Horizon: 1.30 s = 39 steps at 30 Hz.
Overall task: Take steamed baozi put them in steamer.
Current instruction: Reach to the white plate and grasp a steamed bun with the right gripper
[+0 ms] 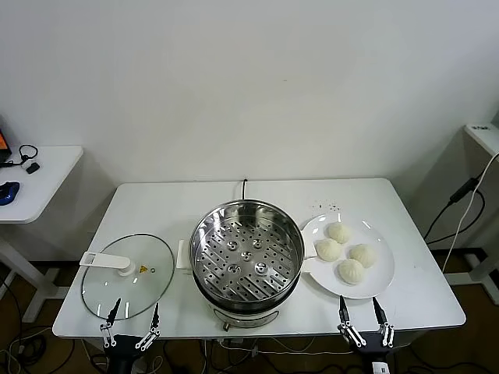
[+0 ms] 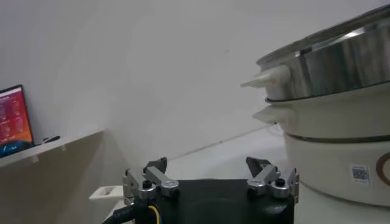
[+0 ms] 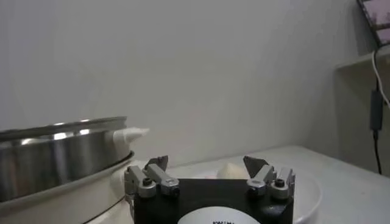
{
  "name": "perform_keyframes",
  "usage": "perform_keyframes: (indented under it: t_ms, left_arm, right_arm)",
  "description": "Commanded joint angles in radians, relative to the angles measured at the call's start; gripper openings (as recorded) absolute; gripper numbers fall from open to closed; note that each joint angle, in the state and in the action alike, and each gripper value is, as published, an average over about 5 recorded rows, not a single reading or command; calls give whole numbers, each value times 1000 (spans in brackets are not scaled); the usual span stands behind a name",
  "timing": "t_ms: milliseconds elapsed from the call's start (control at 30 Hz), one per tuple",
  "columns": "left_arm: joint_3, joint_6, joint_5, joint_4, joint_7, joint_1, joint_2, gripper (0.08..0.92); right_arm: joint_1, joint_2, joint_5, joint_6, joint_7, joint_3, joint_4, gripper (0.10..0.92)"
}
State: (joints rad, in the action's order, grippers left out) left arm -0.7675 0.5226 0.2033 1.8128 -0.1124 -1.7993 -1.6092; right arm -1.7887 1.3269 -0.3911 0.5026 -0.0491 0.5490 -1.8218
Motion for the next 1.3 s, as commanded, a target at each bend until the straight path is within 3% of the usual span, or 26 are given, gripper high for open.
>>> perform_keyframes:
  t_ms: [33,300,633,833,1067,1300]
  left_arm:
    - [3,0,0,2,0,0,-48,823]
    - [-4,5,-3,3,1,-3,-45,823]
    - [-6,15,1,2,5,-11,-48,823]
    - [-3,19,6,1,6,-15,-49,823]
    - [-2,23,7,-14,7,-6,-47,823]
    - [14,25,16,-24,6,4,-45,823]
  right_arm:
    - [199,-143,-33,-366,24,121,-22,823]
    - [438,-337,-12,-700,42,101,0,823]
    - [731,-740,170,-1025,-197,-138,36,823]
    - [972,-961,192,-1022,-411,-384,106,823]
    - [1285,-1168,211,-880,-672,-762,148,823]
    - [1929,-1115,236,-758,-840,-1453,236,823]
